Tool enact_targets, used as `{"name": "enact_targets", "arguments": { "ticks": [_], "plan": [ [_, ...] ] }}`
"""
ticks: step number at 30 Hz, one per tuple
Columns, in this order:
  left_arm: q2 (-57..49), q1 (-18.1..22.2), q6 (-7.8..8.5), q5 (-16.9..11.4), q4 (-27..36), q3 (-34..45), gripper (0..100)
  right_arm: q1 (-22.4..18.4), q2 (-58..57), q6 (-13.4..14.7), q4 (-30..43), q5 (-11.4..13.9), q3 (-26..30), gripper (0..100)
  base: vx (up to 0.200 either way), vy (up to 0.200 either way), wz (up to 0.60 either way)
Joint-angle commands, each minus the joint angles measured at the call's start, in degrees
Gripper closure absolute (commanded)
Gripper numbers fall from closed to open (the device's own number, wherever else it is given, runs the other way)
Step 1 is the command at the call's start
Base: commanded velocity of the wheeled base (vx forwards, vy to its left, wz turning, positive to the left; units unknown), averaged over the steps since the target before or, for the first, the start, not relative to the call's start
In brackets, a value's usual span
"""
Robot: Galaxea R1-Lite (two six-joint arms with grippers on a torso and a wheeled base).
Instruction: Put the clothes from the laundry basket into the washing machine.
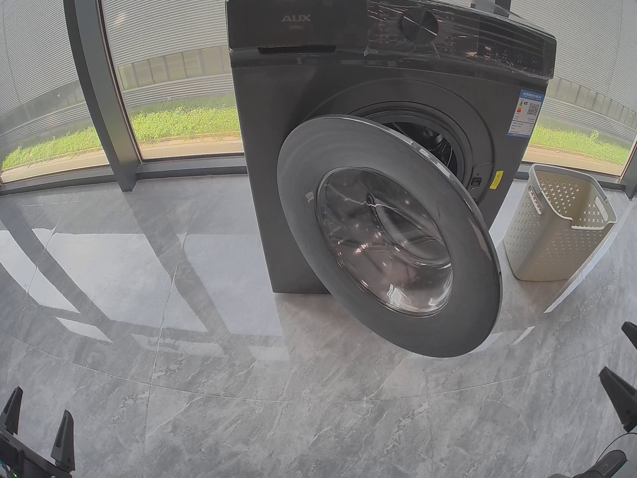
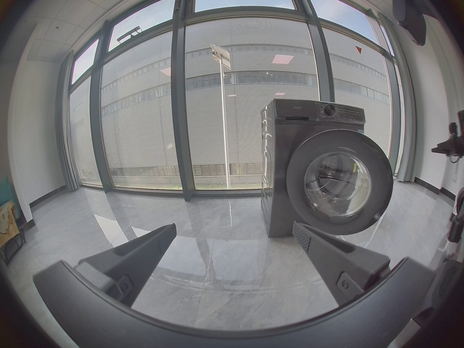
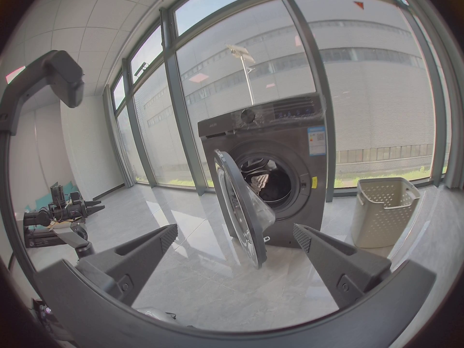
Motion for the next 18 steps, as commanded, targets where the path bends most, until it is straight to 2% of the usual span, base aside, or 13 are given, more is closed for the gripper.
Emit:
{"name": "enact_targets", "arguments": {
  "ticks": [1,2,4,7,11,18],
  "plan": [
    [-1.17,0.13,-0.89,-5.11,3.74,0.84,0,6.98,40.43,-5.17,-21.92,3.52,-0.99,0,0.000,0.000,0.00],
    [-1.26,0.13,-0.89,-4.93,3.56,0.92,0,7.33,41.40,-5.35,-22.54,3.17,-1.16,0,0.000,0.000,0.00],
    [-1.26,0.13,-0.45,-4.93,3.39,0.92,0,12.25,49.66,-5.17,-28.07,-0.96,-2.92,0,0.000,0.000,0.00],
    [-1.26,0.05,-0.89,-4.93,3.39,0.92,0,14.18,54.94,-3.59,-30.71,-4.03,-5.91,0,0.000,0.000,0.00],
    [-1.26,0.05,-0.97,-4.93,3.39,0.92,0,16.38,61.00,-3.15,-32.29,-4.74,-9.86,0,0.000,0.000,0.00],
    [-1.26,0.05,-1.15,-4.93,3.39,0.92,0,16.20,66.01,-2.97,-32.82,-4.91,-13.91,0,0.000,0.000,0.00]
  ]
}}
